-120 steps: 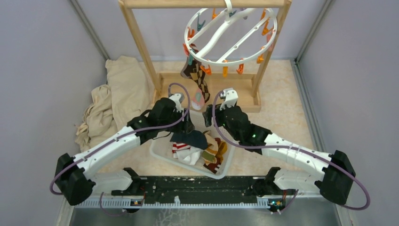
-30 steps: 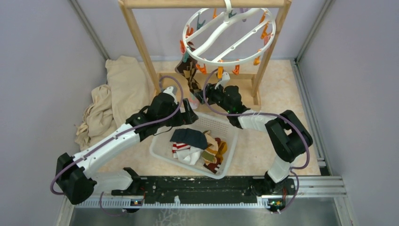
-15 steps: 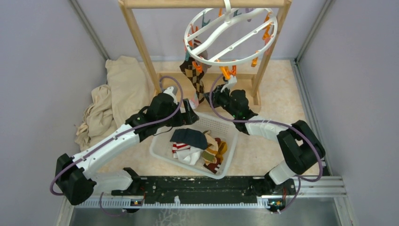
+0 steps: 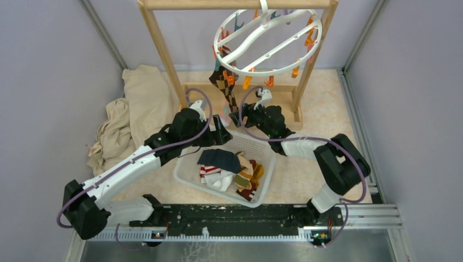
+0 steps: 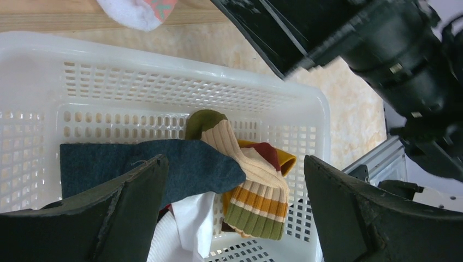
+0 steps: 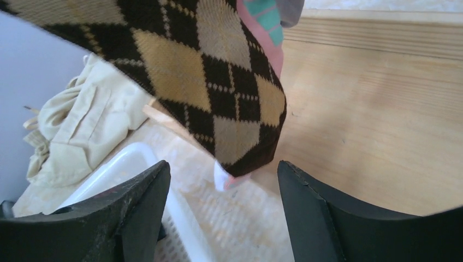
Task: Remove the socks clipped to the hanger
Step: Remove the sock from the hanger.
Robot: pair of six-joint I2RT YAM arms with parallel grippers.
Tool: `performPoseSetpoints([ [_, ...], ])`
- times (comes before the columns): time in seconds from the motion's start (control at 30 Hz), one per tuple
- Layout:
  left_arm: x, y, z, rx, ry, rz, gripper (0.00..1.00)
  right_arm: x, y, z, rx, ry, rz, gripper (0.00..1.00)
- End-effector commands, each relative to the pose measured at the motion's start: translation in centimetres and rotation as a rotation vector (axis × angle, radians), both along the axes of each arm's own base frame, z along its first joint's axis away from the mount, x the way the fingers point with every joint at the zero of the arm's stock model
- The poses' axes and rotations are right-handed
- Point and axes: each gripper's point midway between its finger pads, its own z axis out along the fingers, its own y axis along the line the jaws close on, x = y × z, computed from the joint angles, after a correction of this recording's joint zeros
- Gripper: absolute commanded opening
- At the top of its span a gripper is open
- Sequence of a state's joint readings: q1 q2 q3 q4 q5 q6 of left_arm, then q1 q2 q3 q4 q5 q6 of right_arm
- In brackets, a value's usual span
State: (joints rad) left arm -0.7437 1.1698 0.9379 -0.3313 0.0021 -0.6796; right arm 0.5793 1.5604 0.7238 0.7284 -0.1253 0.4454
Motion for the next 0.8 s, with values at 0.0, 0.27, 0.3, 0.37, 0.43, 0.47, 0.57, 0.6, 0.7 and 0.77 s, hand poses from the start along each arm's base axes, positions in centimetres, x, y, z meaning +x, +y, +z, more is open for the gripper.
performPoseSetpoints([
  [0.0,-0.5,0.1,1.0,-0.044,-0.043,-0.02,0.99,2.8,1.9,2.7,0.035,-0.089,0.015,0.73],
  [0.27,-0.5,0.6,1.6,-0.007,-0.062,-0.031,0.99,5.7,3.2,3.2,0.087,-0.089,-0.026,0.64],
  [0.3,-0.6,0.6,1.6,-0.01,-0.062,-0.032,0.99,5.8,3.3,3.4,0.089,-0.094,-0.025,0.54],
  [0.37,-0.8,0.7,1.7,-0.018,-0.065,-0.031,0.99,5.9,2.9,3.6,0.095,-0.092,-0.048,0.36],
  [0.43,-1.0,0.8,1.7,-0.035,-0.071,-0.03,0.99,5.4,2.5,3.9,0.109,-0.101,-0.051,0.18],
  [0.47,-1.1,0.7,1.9,-0.051,-0.077,-0.032,0.99,5.0,2.4,4.1,0.114,-0.106,-0.044,0.07],
  [0.57,-1.7,1.1,1.4,-0.067,-0.089,-0.039,0.99,3.5,1.6,5.4,0.131,-0.142,-0.038,0.0],
  [0.6,-1.9,1.3,1.1,-0.068,-0.09,-0.034,0.99,2.9,1.2,6.0,0.141,-0.156,-0.039,0.0],
  [0.7,-2.2,1.7,0.9,-0.064,-0.103,-0.037,0.99,1.0,0.4,6.5,0.148,-0.167,-0.032,0.0],
  [0.77,-2.2,1.8,1.3,-0.06,-0.124,-0.047,0.99,-0.3,0.0,6.8,0.133,-0.177,-0.029,0.0],
])
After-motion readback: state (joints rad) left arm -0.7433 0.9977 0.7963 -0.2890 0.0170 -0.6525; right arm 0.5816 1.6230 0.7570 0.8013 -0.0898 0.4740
